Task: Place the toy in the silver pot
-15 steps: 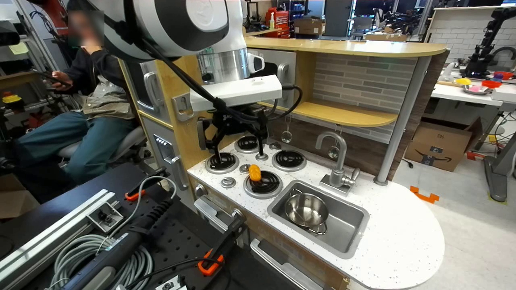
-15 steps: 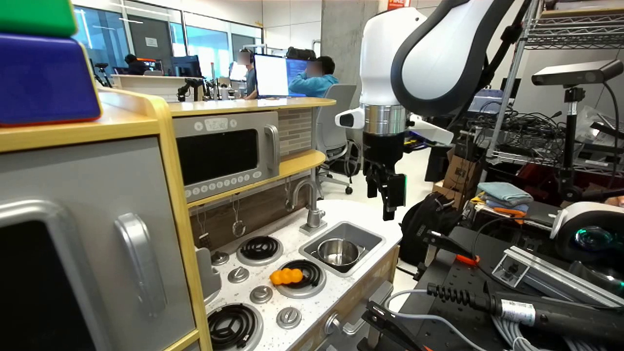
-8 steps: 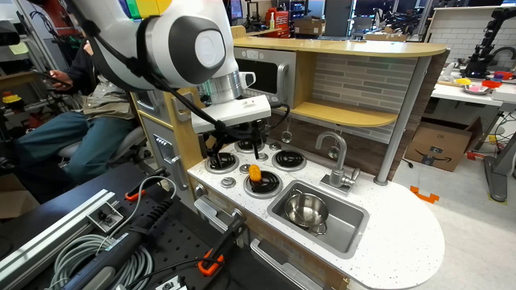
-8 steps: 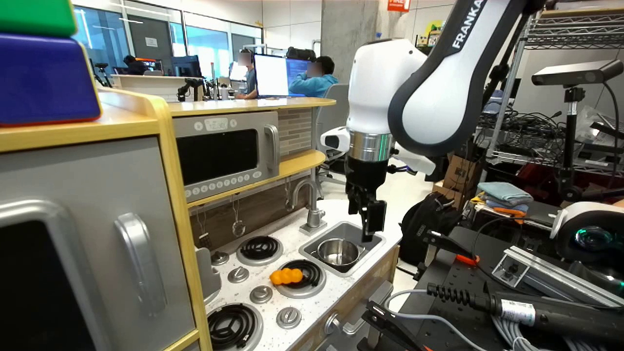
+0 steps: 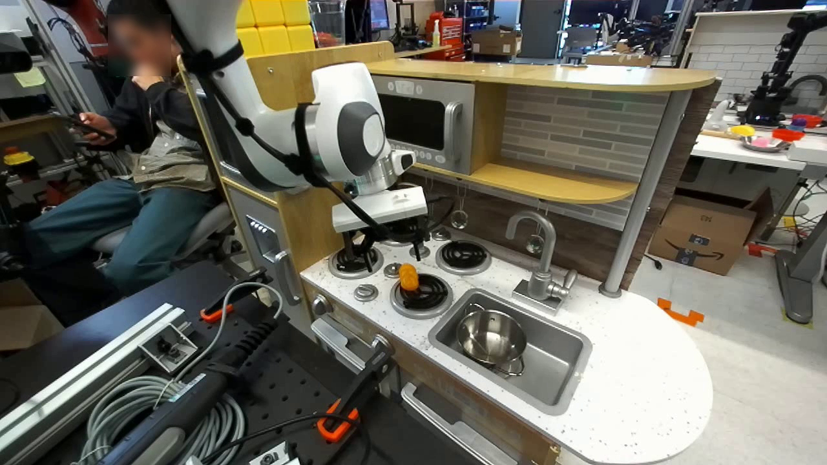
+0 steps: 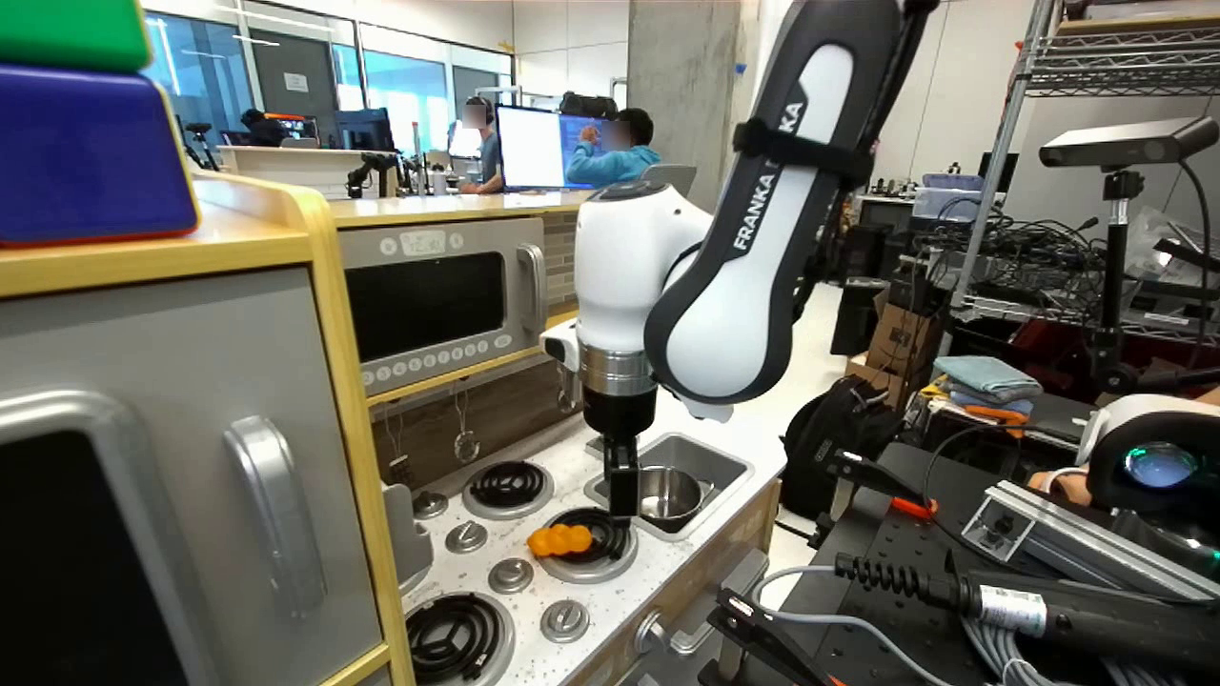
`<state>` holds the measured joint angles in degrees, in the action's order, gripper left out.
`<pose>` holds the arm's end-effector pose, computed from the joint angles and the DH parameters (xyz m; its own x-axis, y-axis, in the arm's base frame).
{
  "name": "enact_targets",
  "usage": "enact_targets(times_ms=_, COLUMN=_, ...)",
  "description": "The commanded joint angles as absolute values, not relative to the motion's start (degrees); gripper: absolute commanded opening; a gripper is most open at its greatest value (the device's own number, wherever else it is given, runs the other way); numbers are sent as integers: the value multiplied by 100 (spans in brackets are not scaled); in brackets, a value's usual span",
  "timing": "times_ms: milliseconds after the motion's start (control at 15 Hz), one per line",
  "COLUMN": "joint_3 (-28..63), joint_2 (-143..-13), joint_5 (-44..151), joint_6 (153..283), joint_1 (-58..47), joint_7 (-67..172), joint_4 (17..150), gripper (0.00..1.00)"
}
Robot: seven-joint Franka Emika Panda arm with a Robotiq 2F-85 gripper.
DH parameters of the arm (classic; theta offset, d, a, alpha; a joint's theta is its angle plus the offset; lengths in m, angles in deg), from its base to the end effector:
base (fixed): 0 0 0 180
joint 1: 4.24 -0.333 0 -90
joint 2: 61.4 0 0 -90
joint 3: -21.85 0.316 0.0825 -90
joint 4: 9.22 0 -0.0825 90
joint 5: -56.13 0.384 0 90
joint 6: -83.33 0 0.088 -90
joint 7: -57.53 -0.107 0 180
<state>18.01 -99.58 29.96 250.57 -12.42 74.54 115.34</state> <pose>0.5395 0.0660 0.0862 0.6752 0.7374 -0.0187 0.7289 -0.6631 0.1703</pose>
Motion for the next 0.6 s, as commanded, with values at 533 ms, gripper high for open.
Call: enact_targets(times_ms=533, joint_3=1879, joint_2=-11108, joint_5=3358, joint_6=25110, joint_1=-1173, joint_7=7258, joint_4=10138, gripper=100)
